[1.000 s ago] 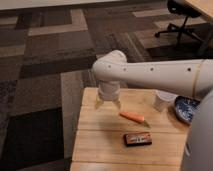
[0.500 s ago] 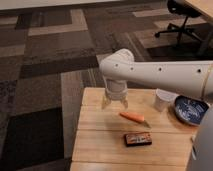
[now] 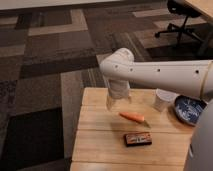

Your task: Place the pepper in the ceramic bowl

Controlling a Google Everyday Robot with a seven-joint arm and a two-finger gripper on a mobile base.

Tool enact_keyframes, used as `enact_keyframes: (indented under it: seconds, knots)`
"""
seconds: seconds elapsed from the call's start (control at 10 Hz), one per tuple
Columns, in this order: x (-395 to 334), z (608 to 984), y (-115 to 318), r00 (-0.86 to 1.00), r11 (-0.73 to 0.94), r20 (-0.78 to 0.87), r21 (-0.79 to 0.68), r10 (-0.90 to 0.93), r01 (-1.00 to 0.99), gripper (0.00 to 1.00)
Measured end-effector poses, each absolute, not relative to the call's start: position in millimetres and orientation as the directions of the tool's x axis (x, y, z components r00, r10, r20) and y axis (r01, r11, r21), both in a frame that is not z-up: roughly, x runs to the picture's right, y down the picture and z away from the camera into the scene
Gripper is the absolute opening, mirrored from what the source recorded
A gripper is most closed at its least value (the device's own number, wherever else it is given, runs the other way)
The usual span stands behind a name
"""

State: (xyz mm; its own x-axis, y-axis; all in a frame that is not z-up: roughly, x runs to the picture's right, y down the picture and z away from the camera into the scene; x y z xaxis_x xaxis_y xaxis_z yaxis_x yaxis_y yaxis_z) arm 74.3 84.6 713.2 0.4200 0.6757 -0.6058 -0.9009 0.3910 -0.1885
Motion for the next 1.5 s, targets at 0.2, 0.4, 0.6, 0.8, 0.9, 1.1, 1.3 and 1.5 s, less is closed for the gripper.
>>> enact_keyframes:
  seconds: [0.2, 0.4, 0.6, 0.8, 0.9, 1.1, 1.3, 1.5]
  knots:
    - [84.8, 714.8, 88.7, 0.621, 0.553, -0.571, -0.317, 0.537, -0.770, 0.65]
    - [99.4, 712.6, 86.9, 0.784, 0.693, -0.520, -0.425, 0.340, -0.583, 0.65]
    - [103.0, 711.7, 82.3, 0.865, 0.765, -0.457, -0.475, 0.207, -0.435, 0.65]
    - [103.1, 711.5, 81.7, 0.871, 0.771, -0.451, -0.479, 0.195, -0.420, 0.65]
    - [102.8, 711.5, 81.7, 0.871, 0.771, -0.451, -0.479, 0.194, -0.420, 0.65]
    - [102.5, 711.5, 81.7, 0.872, 0.771, -0.450, -0.479, 0.194, -0.420, 0.65]
    - [104.5, 717.1, 92.5, 0.864, 0.757, -0.466, -0.491, 0.192, -0.432, 0.65]
    - [113.7, 726.1, 105.5, 0.855, 0.748, -0.480, -0.492, 0.194, -0.446, 0.65]
